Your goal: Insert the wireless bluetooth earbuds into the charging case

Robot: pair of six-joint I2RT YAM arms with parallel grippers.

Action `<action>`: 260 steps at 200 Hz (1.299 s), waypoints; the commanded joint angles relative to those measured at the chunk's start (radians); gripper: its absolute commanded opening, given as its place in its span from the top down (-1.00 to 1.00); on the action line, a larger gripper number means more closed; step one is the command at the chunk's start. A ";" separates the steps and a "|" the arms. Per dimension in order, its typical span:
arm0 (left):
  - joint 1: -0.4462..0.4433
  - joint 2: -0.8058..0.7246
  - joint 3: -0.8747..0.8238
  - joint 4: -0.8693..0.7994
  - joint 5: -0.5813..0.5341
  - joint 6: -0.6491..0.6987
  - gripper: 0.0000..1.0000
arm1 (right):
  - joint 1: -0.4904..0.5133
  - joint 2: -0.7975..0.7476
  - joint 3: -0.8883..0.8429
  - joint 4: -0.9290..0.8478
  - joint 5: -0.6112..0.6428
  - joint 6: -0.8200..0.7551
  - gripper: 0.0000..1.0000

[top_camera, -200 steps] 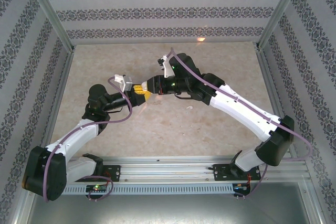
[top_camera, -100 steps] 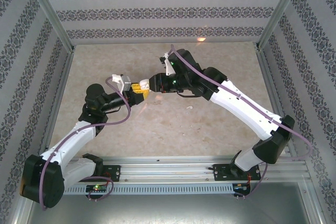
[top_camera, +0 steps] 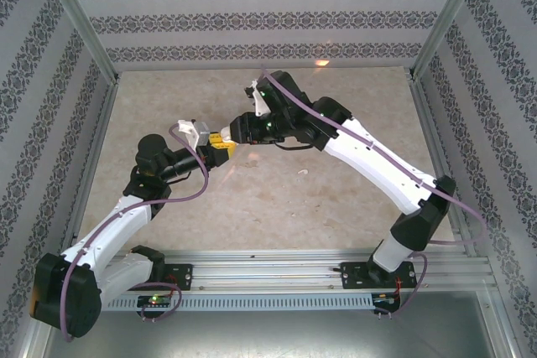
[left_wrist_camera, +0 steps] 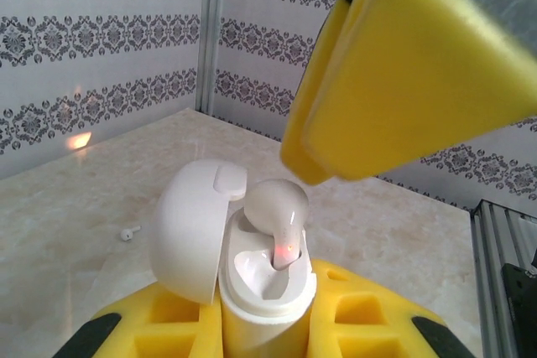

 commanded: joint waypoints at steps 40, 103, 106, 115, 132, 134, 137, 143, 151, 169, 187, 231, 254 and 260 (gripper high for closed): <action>-0.011 -0.017 0.017 -0.016 0.009 0.023 1.00 | 0.017 0.076 0.112 -0.056 -0.067 -0.047 0.21; -0.019 0.006 0.012 -0.006 0.025 0.019 1.00 | 0.028 0.112 0.165 -0.065 -0.087 -0.053 0.20; -0.020 0.006 0.012 -0.004 0.025 0.019 1.00 | 0.028 0.113 0.166 -0.065 -0.089 -0.053 0.20; -0.019 0.006 0.011 -0.004 0.024 0.019 1.00 | 0.028 0.115 0.170 -0.065 -0.090 -0.056 0.19; -0.022 0.008 0.009 -0.002 0.026 0.019 1.00 | 0.030 0.126 0.178 -0.076 -0.084 -0.059 0.18; -0.021 0.008 0.008 -0.003 0.026 0.019 1.00 | 0.030 0.129 0.182 -0.081 -0.083 -0.061 0.17; -0.020 0.008 0.010 -0.004 0.027 0.019 1.00 | 0.029 0.130 0.184 -0.084 -0.082 -0.063 0.17; -0.021 0.007 0.009 -0.004 0.026 0.019 1.00 | 0.029 0.136 0.191 -0.095 -0.078 -0.065 0.17; -0.021 0.007 0.009 -0.005 0.026 0.019 1.00 | 0.031 0.143 0.201 -0.109 -0.070 -0.071 0.16; -0.022 0.006 0.013 -0.009 0.029 0.022 1.00 | 0.034 0.154 0.213 -0.135 -0.056 -0.079 0.12; -0.021 0.006 0.014 -0.010 0.031 0.022 1.00 | 0.038 0.161 0.223 -0.148 -0.043 -0.085 0.09; -0.022 0.001 0.009 -0.009 0.029 0.017 1.00 | 0.061 0.182 0.255 -0.170 -0.031 -0.095 0.01; -0.023 0.000 0.005 -0.007 0.027 0.016 1.00 | 0.075 0.192 0.272 -0.182 -0.004 -0.100 -0.04; -0.022 0.000 0.004 -0.007 0.027 0.016 1.00 | 0.078 0.195 0.279 -0.188 0.008 -0.104 -0.04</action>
